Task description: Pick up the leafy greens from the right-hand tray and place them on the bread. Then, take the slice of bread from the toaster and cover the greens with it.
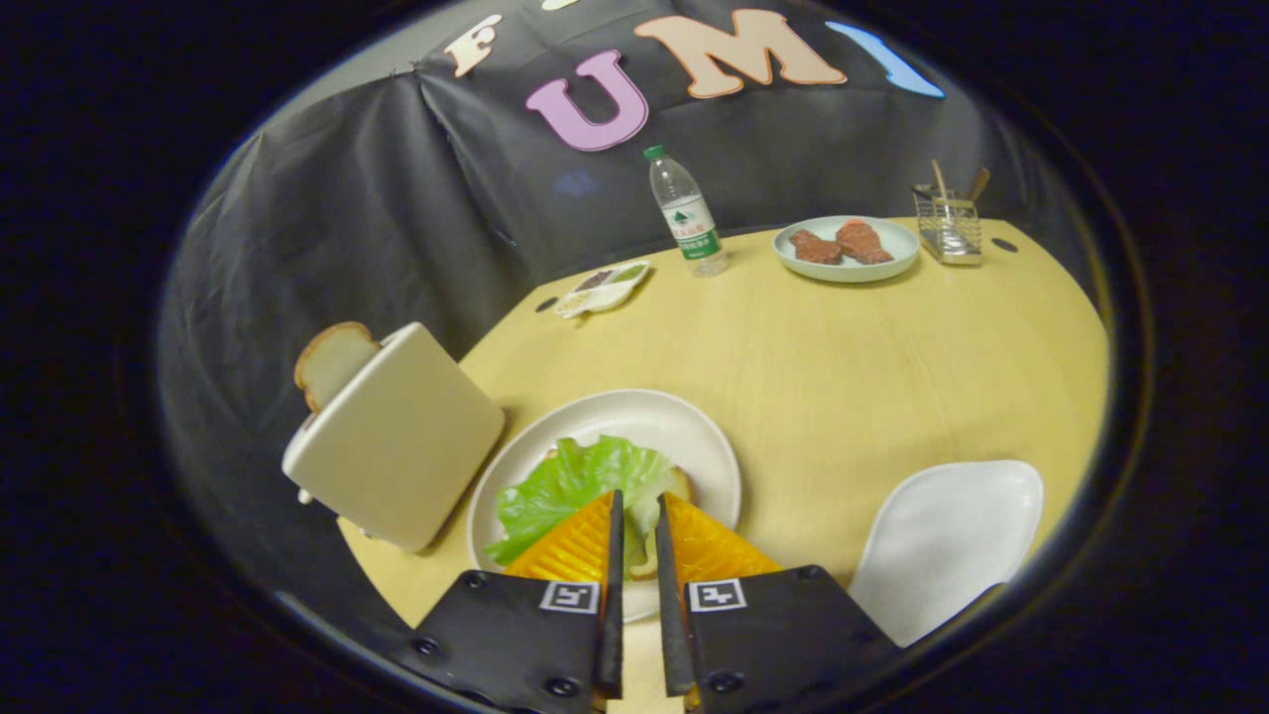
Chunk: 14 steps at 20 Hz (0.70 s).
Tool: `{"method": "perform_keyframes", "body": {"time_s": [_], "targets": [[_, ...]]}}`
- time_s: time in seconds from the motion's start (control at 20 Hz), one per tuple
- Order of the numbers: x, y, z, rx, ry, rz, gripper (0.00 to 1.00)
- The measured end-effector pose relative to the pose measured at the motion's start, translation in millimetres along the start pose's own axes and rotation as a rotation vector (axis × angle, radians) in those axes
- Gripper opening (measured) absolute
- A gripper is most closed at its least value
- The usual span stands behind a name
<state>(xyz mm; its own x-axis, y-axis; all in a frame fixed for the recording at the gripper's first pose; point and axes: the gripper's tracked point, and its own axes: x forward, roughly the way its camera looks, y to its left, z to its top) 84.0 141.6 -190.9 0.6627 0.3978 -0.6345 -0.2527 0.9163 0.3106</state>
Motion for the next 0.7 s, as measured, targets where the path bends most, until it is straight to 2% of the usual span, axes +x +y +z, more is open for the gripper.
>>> {"method": "perform_keyframes", "body": {"time_s": [0.1, 0.2, 0.4, 0.7], "targets": [[1.5, -6.4, -0.4, -0.041, -0.01, -0.049, 0.56], [-3.3, -1.2, 2.7, -0.046, -0.025, -0.051, 0.71], [-21.9, 2.9, 14.9, -0.106, -0.062, -0.118, 1.0], [-41.3, 63.8, 42.4, -0.172, -0.078, -0.096, 1.0]]}}
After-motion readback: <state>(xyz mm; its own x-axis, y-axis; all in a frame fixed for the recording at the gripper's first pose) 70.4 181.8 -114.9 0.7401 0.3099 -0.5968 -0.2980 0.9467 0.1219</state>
